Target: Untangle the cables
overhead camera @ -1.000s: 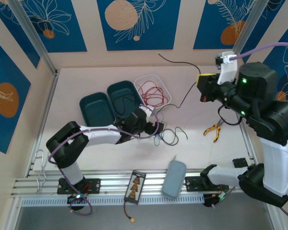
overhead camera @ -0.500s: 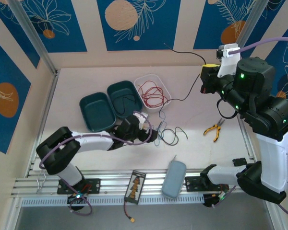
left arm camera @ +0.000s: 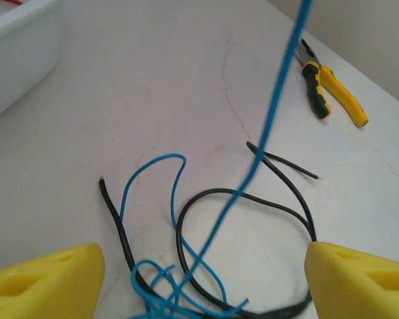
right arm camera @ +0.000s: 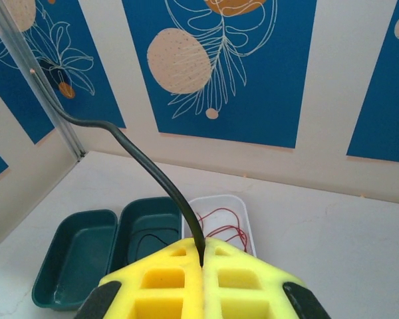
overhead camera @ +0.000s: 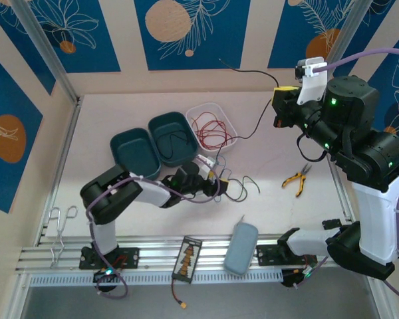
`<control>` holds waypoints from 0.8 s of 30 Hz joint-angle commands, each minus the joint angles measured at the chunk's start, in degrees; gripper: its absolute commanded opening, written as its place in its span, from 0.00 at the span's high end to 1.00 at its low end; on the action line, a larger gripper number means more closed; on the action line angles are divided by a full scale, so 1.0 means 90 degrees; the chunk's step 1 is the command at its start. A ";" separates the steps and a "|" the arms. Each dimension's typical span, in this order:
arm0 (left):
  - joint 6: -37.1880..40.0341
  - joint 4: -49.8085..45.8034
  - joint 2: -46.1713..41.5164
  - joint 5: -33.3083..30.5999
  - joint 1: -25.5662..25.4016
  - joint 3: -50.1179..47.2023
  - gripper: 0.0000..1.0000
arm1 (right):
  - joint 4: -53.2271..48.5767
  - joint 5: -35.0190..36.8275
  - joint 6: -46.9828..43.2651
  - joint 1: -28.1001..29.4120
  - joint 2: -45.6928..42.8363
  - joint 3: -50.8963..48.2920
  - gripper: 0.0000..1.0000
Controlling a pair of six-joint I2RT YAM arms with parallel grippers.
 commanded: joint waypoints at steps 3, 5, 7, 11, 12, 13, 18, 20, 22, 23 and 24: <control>-0.0235 0.0025 0.0174 -0.0039 -0.0012 0.0289 0.59 | 0.0146 -0.0078 0.0021 0.0029 -0.0094 0.0264 1.00; -0.0365 -0.0013 0.0131 0.0047 -0.0004 0.0190 0.79 | 0.0156 0.0144 -0.0066 0.0019 -0.0138 0.0292 1.00; -0.0477 -0.0107 0.0087 0.0128 -0.0002 0.0098 0.94 | 0.0203 0.0388 -0.0154 0.0005 -0.0188 0.0334 1.00; -0.0717 -0.0033 0.0111 0.0199 0.0004 -0.0183 1.00 | 0.0412 0.1113 -0.0545 -0.0019 -0.0259 0.0444 1.00; -0.0754 0.0024 0.0133 0.0189 0.0005 -0.0247 1.00 | 0.0461 0.1319 -0.0666 -0.0020 -0.0264 0.0480 1.00; -0.0798 0.0110 0.0166 0.0196 -0.0001 -0.0303 1.00 | 0.0534 0.1554 -0.0793 -0.0012 -0.0264 0.0510 1.00; -0.0995 0.0285 0.0205 0.0551 0.0017 -0.0377 0.69 | 0.0732 0.2088 -0.1117 -0.0025 -0.0261 0.0498 1.00; -0.1025 0.0135 0.0101 0.0736 0.0014 -0.0310 0.54 | 0.0650 0.1927 -0.1031 -0.0029 -0.0240 0.0421 1.00; -0.1022 0.0038 -0.0115 0.0859 0.0022 -0.0324 0.44 | 0.0657 0.1818 -0.0951 -0.0030 -0.0220 0.0219 1.00; -0.1012 -0.0022 -0.0257 0.0884 0.0017 -0.0360 0.39 | 0.0695 0.1791 -0.0935 -0.0029 -0.0203 0.0105 1.00; -0.0967 -0.0132 -0.0436 0.0888 0.0026 -0.0398 0.32 | 0.0754 0.1754 -0.0915 -0.0030 -0.0184 -0.0008 1.00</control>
